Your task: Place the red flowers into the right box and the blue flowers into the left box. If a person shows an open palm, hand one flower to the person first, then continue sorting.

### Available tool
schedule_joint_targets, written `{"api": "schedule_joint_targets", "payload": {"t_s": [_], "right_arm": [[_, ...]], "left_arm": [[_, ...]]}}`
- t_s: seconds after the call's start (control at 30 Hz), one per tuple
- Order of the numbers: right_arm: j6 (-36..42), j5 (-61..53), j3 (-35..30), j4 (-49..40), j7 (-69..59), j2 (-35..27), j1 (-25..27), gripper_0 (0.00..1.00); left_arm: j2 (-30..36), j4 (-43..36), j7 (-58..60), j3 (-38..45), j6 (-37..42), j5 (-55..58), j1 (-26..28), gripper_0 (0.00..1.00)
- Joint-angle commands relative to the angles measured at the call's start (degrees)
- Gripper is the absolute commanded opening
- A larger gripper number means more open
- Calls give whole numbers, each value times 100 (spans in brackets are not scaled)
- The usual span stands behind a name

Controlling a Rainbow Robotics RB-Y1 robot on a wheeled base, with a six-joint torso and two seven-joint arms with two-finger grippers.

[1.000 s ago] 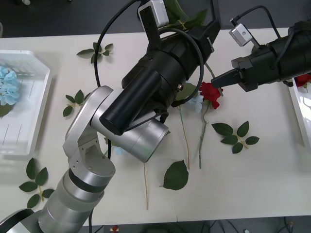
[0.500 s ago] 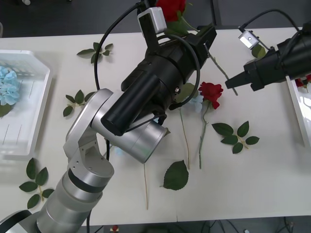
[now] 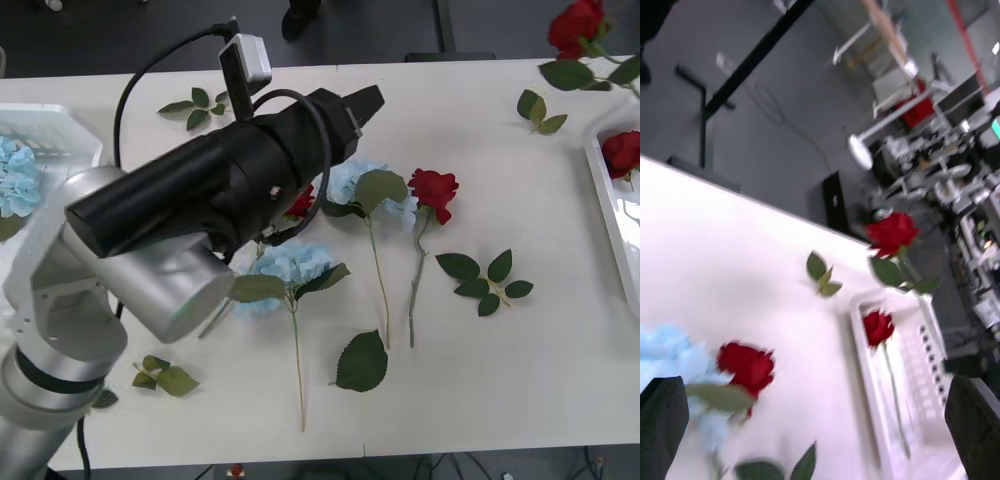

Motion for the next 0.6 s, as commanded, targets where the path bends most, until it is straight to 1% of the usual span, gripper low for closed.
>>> {"api": "schedule_joint_targets", "payload": {"t_s": [0.03,0.13,0.2,0.3,0.47,0.6], "right_arm": [[-264,598,-127,395,91,-534,-13,0],[-378,958,-127,782,179,-666,-13,0],[-431,1161,-118,958,214,-684,-13,0],[-668,1451,-91,1353,276,-640,13,0],[-1055,1670,-56,1617,346,-473,259,0],[-1898,1697,-56,1731,302,-235,663,0]], "left_arm": [[537,-633,-1196,568,823,722,285,100],[757,-914,-1776,972,1570,1231,619,100],[862,-958,-2092,1219,1948,1460,750,100],[941,-800,-2699,1482,2414,1557,768,100],[871,-176,-3446,1482,2510,1434,592,100],[783,509,-4123,1359,2510,1275,329,100]]}}
